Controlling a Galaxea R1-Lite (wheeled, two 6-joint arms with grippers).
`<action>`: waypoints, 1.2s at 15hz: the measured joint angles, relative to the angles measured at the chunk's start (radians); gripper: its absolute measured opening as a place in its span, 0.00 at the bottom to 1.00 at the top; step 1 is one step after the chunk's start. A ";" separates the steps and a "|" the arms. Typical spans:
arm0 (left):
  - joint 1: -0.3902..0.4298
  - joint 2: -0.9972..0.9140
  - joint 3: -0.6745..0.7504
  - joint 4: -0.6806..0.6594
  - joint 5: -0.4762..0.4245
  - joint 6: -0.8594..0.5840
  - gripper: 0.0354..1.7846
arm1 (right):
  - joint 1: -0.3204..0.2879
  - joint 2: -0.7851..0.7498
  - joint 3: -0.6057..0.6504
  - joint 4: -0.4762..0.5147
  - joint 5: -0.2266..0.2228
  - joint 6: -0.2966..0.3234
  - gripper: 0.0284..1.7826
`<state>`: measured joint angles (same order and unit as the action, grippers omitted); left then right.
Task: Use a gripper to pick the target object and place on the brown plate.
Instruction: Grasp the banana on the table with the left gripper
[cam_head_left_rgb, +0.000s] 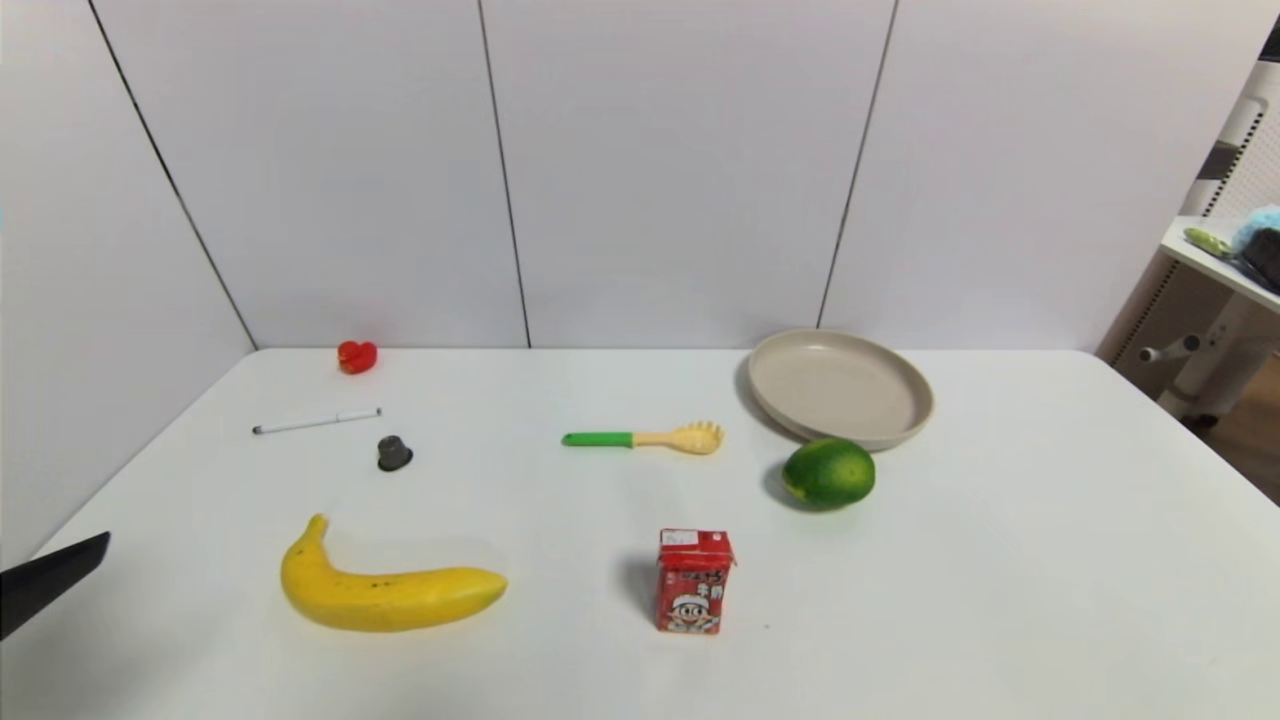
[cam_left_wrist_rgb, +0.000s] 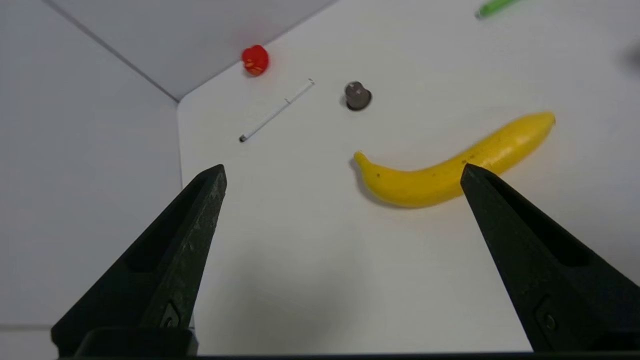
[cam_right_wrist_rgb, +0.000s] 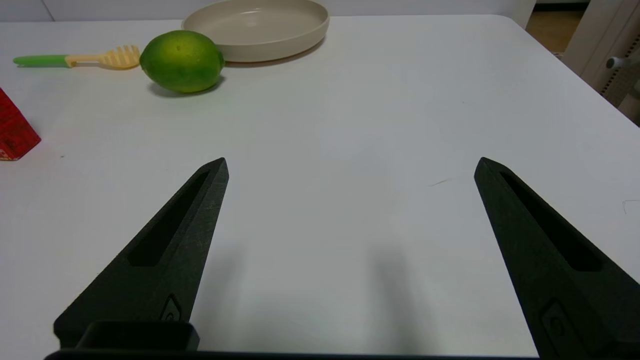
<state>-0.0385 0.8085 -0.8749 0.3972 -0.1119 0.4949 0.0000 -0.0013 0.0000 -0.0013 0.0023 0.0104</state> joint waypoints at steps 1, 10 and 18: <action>-0.013 0.084 -0.066 0.076 -0.026 0.077 0.94 | 0.000 0.000 0.000 0.000 0.000 0.000 0.95; -0.143 0.655 -0.205 0.433 -0.251 0.738 0.94 | 0.000 0.000 0.000 0.000 0.000 0.000 0.95; -0.147 0.857 -0.256 0.435 -0.292 0.828 0.94 | 0.000 0.000 0.000 0.001 0.000 0.000 0.95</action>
<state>-0.1860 1.6660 -1.1309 0.8321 -0.4040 1.3230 0.0000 -0.0013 0.0000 -0.0004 0.0028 0.0109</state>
